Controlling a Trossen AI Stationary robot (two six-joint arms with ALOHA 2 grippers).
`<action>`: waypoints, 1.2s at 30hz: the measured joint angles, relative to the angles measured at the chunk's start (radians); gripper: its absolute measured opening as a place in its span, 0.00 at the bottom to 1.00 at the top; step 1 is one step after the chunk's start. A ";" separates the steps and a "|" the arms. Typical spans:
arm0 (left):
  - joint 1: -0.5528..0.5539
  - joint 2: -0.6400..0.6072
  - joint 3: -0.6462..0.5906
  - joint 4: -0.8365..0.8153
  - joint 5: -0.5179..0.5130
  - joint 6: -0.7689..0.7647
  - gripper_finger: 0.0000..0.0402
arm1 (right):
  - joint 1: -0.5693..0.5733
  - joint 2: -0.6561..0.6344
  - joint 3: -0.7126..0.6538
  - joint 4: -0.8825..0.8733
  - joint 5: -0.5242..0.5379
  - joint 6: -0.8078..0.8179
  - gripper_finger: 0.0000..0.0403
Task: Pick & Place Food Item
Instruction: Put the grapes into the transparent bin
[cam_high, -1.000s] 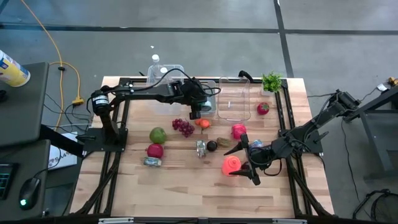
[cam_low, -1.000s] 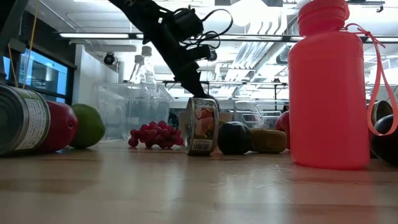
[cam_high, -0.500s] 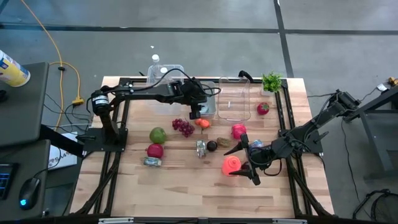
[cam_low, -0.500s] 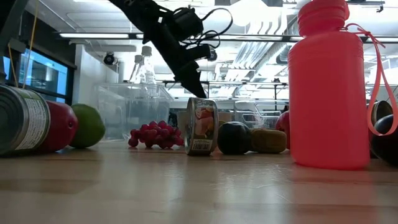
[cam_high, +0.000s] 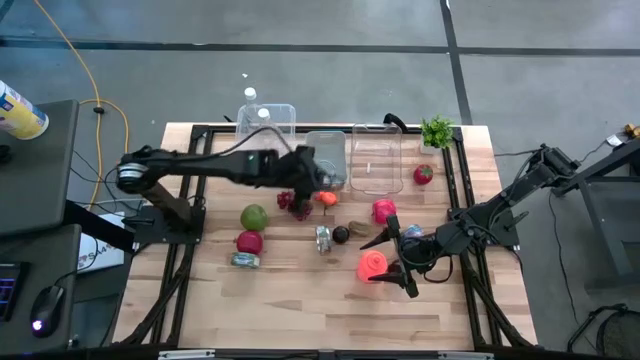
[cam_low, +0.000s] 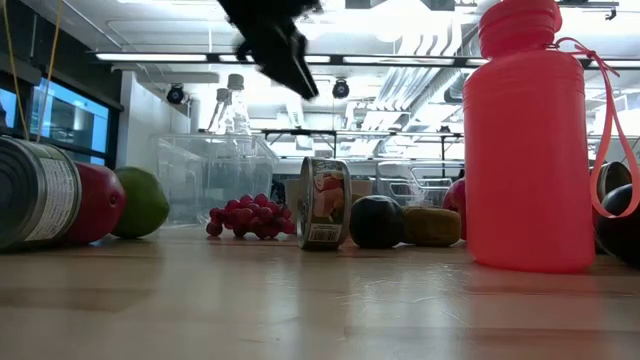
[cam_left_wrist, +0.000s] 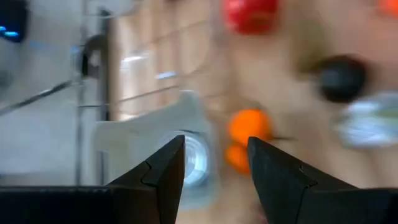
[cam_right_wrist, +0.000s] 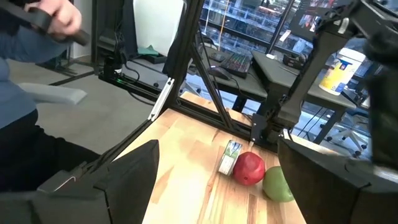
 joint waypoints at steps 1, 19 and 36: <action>-0.025 -0.018 0.000 -0.030 0.001 -0.040 0.41 | 0.000 0.000 0.000 0.000 0.000 0.000 0.79; -0.148 -0.001 -0.006 -0.304 0.044 -0.265 0.66 | 0.000 0.000 0.000 0.012 0.000 0.001 0.79; -0.052 0.204 -0.008 -0.382 0.053 -0.354 0.81 | 0.000 0.000 0.000 -0.002 0.000 0.005 0.79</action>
